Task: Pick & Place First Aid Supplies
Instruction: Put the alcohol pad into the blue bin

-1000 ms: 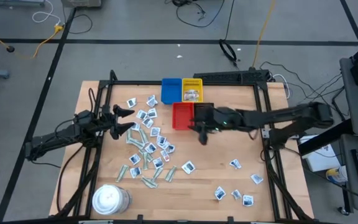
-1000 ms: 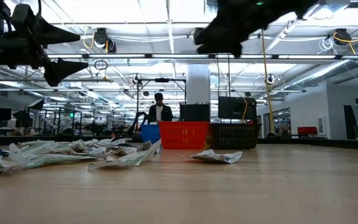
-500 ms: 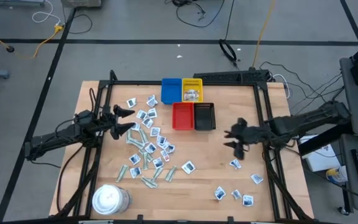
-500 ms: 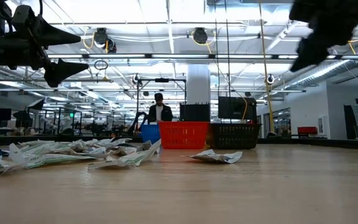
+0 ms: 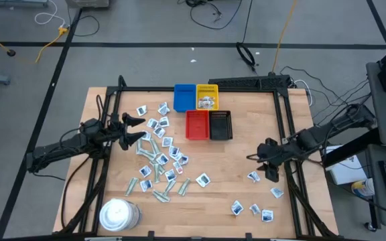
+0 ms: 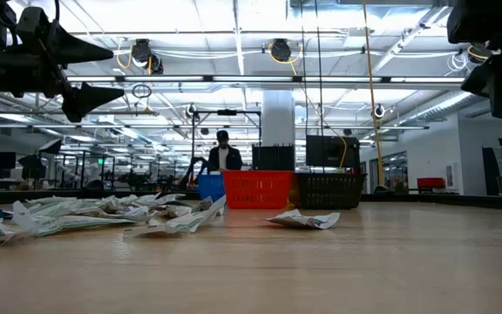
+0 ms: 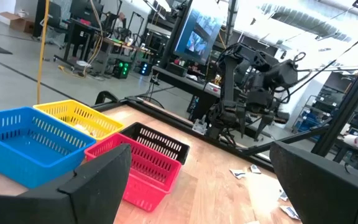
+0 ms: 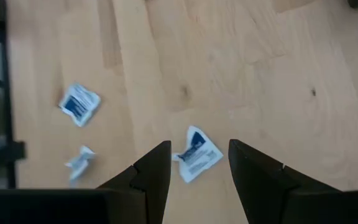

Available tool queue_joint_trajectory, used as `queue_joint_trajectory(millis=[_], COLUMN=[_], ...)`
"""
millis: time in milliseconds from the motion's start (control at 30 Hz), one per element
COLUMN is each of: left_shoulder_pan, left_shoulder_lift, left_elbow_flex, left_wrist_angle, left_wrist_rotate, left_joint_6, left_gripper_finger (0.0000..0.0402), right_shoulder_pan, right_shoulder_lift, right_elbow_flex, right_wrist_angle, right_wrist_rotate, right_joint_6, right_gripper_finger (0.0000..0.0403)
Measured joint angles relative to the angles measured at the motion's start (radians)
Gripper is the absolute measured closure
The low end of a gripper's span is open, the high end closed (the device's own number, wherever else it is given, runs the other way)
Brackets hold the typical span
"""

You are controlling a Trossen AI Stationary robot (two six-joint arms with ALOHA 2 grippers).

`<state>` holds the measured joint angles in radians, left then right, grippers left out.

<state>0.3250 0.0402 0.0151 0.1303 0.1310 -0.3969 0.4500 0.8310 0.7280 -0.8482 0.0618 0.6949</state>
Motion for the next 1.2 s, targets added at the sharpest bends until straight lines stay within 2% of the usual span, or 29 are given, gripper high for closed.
queue_joint_trajectory(millis=[200, 533, 1000, 1100, 1200], left_shoulder_pan=[0.0, 0.0, 0.0, 0.0, 0.0], left_shoulder_lift=[0.0, 0.0, 0.0, 0.0, 0.0], left_elbow_flex=[0.0, 0.0, 0.0, 0.0, 0.0], left_wrist_angle=[0.001, 0.001, 0.001, 0.001, 0.001], left_wrist_rotate=[0.0, 0.0, 0.0, 0.0, 0.0], left_joint_6=[0.0, 0.0, 0.0, 0.0, 0.0], left_gripper_finger=[0.0011, 0.0011, 0.0011, 0.0011, 0.0011], right_shoulder_pan=[0.07, 0.185, 0.266, 0.276, 0.276], right_shoulder_lift=[0.078, 0.228, 0.441, 0.458, 0.458], right_elbow_flex=[-0.048, -0.17, -0.181, -0.18, -0.181], right_wrist_angle=[0.033, 0.239, 0.329, 0.328, 0.33], right_wrist_rotate=[0.06, 0.067, 0.105, 0.147, 0.153], right_joint_6=[0.0, 0.05, 0.022, 0.016, -0.007], right_gripper_finger=[0.0248, 0.0248, 0.0249, 0.0264, 0.0307])
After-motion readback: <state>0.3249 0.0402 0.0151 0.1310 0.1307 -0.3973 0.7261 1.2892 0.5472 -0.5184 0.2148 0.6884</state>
